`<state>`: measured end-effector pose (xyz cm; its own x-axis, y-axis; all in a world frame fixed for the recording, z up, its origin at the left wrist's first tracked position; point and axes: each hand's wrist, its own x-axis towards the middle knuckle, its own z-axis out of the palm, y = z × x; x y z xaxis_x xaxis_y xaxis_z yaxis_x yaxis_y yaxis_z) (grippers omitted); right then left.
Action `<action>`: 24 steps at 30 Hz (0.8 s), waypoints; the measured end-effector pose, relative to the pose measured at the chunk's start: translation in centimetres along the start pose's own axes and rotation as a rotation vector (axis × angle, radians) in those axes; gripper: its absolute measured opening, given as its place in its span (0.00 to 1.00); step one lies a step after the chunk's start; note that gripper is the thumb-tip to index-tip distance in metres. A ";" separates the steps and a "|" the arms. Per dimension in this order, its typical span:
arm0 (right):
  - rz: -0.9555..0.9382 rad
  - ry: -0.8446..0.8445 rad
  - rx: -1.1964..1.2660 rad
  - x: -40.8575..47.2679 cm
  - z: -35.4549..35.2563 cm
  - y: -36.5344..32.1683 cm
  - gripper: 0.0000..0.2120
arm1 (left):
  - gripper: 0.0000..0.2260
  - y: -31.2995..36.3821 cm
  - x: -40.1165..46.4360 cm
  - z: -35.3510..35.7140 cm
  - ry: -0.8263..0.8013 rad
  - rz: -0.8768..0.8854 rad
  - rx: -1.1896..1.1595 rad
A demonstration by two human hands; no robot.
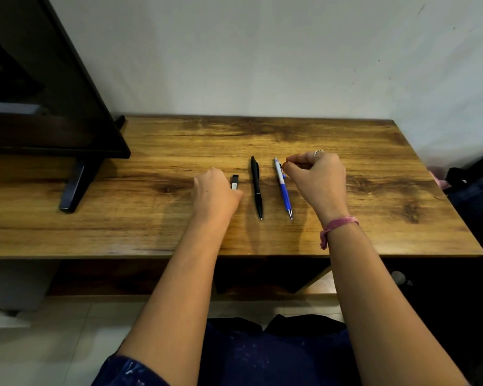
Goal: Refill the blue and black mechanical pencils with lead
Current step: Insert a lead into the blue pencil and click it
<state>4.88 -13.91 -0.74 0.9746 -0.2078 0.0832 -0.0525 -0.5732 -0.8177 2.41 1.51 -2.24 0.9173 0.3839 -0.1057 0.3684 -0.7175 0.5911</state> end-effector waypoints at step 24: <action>-0.006 -0.041 -0.018 -0.1 0.7 -0.3 0.03 | 0.10 -0.7 0.5 0.4 0.015 0.034 -0.134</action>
<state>4.92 -13.10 -0.92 0.9830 -0.1723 0.0641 -0.0505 -0.5884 -0.8070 2.66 1.93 -3.00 0.9263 0.3699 -0.0720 0.3124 -0.6467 0.6958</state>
